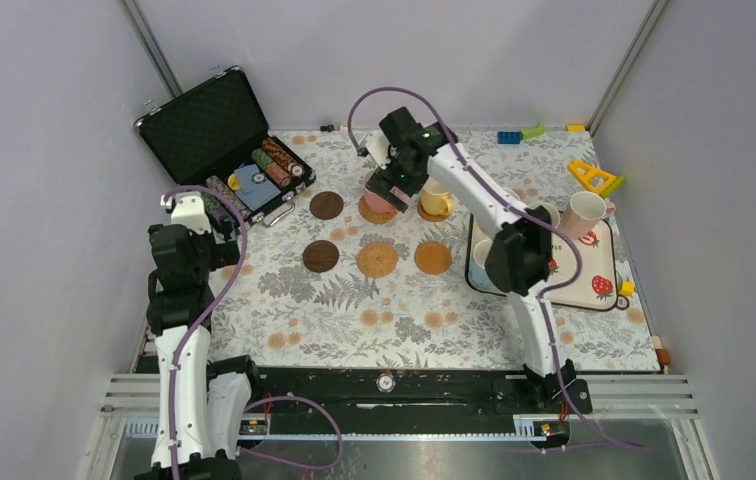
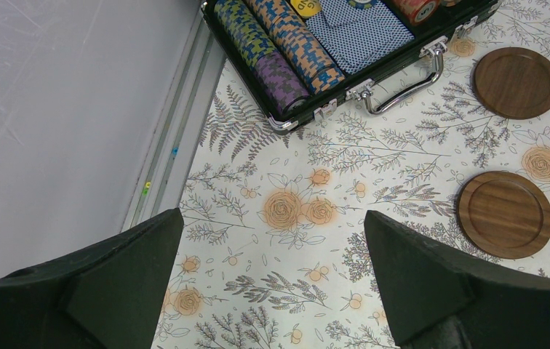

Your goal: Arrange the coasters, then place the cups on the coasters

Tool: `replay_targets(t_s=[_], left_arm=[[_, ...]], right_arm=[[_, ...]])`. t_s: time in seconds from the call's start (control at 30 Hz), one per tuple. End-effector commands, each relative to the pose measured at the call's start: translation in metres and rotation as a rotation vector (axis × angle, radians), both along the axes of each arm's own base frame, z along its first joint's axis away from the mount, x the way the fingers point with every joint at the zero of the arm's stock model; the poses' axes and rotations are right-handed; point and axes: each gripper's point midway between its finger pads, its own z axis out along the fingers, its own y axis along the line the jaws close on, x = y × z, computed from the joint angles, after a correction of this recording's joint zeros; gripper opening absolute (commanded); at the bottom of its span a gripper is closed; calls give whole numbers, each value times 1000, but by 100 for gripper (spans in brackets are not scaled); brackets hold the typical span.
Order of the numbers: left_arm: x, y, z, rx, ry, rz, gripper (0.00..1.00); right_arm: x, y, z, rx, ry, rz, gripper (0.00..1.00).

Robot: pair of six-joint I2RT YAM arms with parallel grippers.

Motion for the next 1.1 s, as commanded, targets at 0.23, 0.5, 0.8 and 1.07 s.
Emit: replay_targets(t_s=[0.23,0.5,0.8,1.07], left_arm=[[6,1,15,19,-67,-12,99],[6,-2,16,12,-71,-28,99],[5,-3,16,12,-72,-28,99],[5,-3,17,13,-74,-28,99]], right_arm=[[-88,-114,87,-63,-52,148,100],[-144,-196,59,-25,26,74,100],[-195,-215,37,26,34,6,100],[-187,-216,6,62,17,-67,99]])
